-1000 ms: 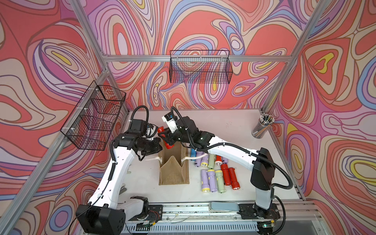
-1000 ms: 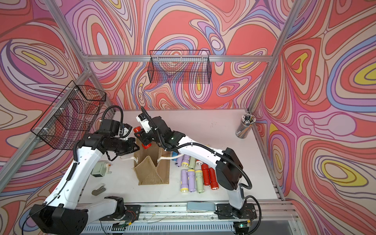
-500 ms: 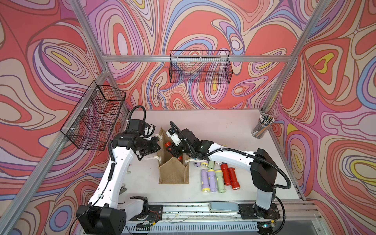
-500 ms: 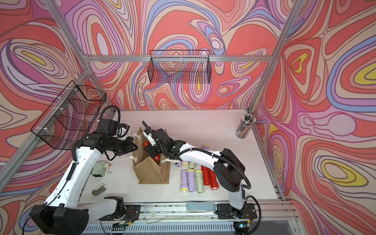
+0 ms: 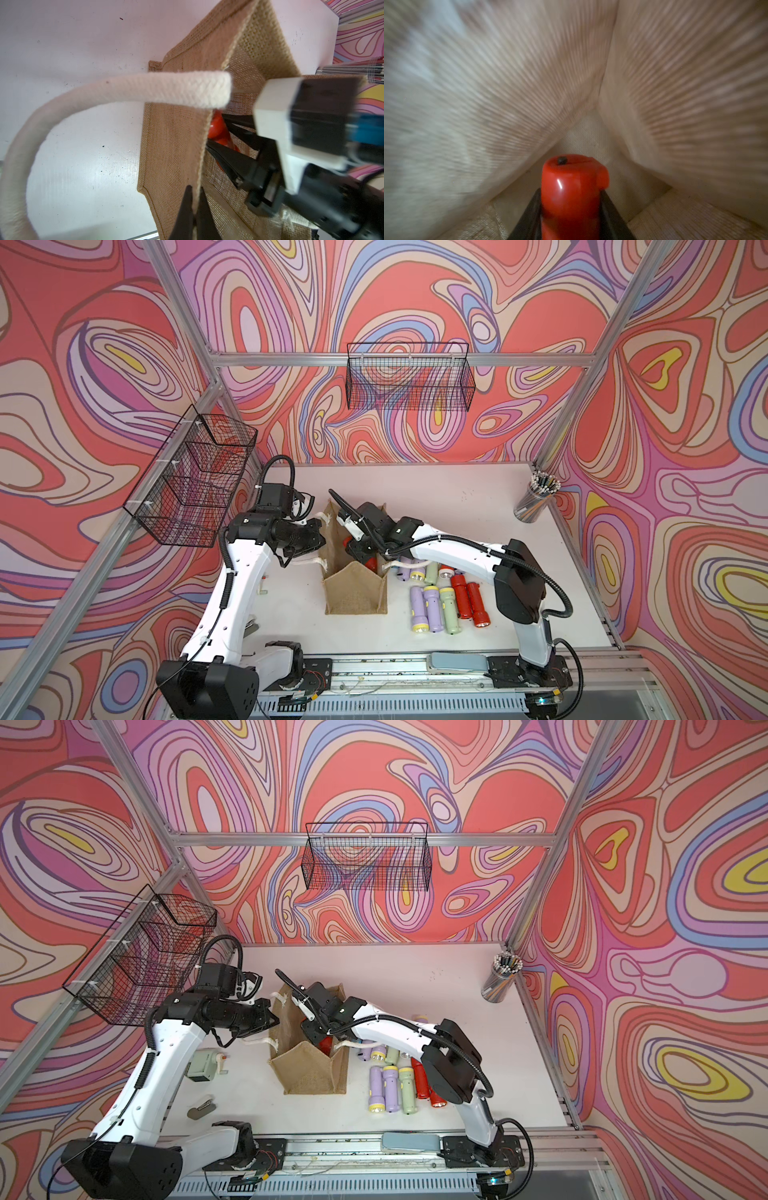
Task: Put the flashlights into the tote bags
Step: Place the flashlight in the canvas bag.
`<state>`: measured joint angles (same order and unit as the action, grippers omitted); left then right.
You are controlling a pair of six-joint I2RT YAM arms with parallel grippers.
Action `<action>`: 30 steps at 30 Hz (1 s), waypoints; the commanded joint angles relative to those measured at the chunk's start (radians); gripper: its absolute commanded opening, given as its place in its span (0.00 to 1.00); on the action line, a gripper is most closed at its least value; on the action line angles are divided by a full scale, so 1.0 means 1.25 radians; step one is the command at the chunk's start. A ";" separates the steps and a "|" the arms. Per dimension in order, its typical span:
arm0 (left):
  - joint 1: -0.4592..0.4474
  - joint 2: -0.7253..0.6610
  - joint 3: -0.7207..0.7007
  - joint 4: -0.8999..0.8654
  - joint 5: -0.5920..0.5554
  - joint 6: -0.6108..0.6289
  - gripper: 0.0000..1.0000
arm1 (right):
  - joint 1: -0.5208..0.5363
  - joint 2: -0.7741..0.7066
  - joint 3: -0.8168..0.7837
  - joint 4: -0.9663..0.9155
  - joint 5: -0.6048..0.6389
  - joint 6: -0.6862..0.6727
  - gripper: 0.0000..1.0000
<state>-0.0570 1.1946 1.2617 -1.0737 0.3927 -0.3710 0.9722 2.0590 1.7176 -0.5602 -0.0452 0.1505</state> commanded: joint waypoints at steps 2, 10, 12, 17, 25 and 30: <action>0.010 -0.003 0.025 -0.017 -0.016 0.000 0.00 | 0.000 0.037 0.007 -0.058 0.017 0.016 0.09; 0.013 0.001 0.028 -0.018 -0.022 0.001 0.00 | -0.005 0.096 0.008 -0.074 0.043 0.069 0.09; 0.013 0.003 0.027 -0.016 -0.019 -0.001 0.00 | -0.006 0.110 0.011 -0.073 0.046 0.092 0.09; 0.013 0.007 0.022 -0.011 -0.011 -0.009 0.00 | -0.006 0.151 0.055 -0.106 0.084 0.168 0.11; 0.012 -0.002 0.006 0.004 0.009 -0.030 0.00 | -0.008 0.196 0.128 -0.184 0.139 0.244 0.19; 0.012 0.008 -0.001 0.012 0.005 -0.031 0.00 | -0.008 0.176 0.102 -0.188 0.144 0.248 0.30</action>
<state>-0.0505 1.2022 1.2625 -1.0672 0.4007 -0.3973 0.9699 2.2948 1.8530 -0.7429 0.0925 0.4229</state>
